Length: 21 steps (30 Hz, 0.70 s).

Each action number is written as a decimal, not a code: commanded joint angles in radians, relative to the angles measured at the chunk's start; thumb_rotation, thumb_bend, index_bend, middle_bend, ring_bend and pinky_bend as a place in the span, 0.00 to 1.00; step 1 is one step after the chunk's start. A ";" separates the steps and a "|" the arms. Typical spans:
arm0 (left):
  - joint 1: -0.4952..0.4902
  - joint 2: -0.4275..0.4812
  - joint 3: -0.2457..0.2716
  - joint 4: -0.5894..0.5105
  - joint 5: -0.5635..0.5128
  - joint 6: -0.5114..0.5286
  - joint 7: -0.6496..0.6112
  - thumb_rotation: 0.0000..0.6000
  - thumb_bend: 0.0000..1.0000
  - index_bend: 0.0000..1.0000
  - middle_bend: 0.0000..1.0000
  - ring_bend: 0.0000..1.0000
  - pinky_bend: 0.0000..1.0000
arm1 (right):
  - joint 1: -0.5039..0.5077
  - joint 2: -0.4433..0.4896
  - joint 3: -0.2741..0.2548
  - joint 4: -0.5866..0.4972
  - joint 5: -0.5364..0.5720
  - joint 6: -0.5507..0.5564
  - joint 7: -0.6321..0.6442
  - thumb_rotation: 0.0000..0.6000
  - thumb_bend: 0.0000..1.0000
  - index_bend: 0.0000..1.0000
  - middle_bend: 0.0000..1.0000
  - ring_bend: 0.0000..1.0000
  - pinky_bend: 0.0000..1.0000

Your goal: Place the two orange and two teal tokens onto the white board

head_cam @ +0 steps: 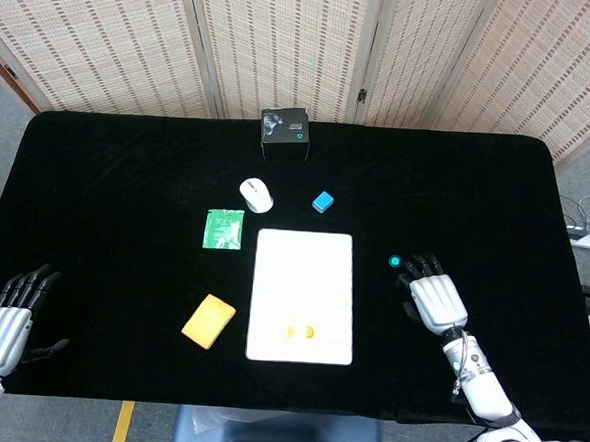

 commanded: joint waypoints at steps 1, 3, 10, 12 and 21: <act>-0.001 0.003 0.000 -0.006 0.001 0.000 0.005 1.00 0.18 0.01 0.00 0.00 0.00 | -0.022 -0.013 -0.007 0.056 0.013 -0.016 0.049 1.00 0.46 0.40 0.19 0.05 0.00; -0.001 0.004 0.001 -0.011 0.002 0.001 0.009 1.00 0.17 0.01 0.00 0.00 0.00 | -0.027 -0.024 -0.010 0.086 0.011 -0.023 0.067 1.00 0.46 0.40 0.18 0.05 0.00; -0.001 0.006 0.002 -0.019 -0.002 -0.002 0.015 1.00 0.17 0.01 0.00 0.00 0.00 | -0.045 -0.053 -0.004 0.172 0.009 -0.033 0.125 1.00 0.46 0.40 0.08 0.00 0.00; -0.002 0.006 0.002 -0.021 -0.002 -0.003 0.018 1.00 0.17 0.01 0.00 0.00 0.00 | -0.049 -0.058 -0.003 0.189 0.007 -0.039 0.144 1.00 0.45 0.40 0.05 0.00 0.00; -0.006 0.006 0.002 -0.027 -0.001 -0.007 0.024 1.00 0.17 0.01 0.00 0.00 0.00 | -0.057 -0.089 0.003 0.260 -0.010 -0.054 0.185 1.00 0.46 0.40 0.03 0.00 0.00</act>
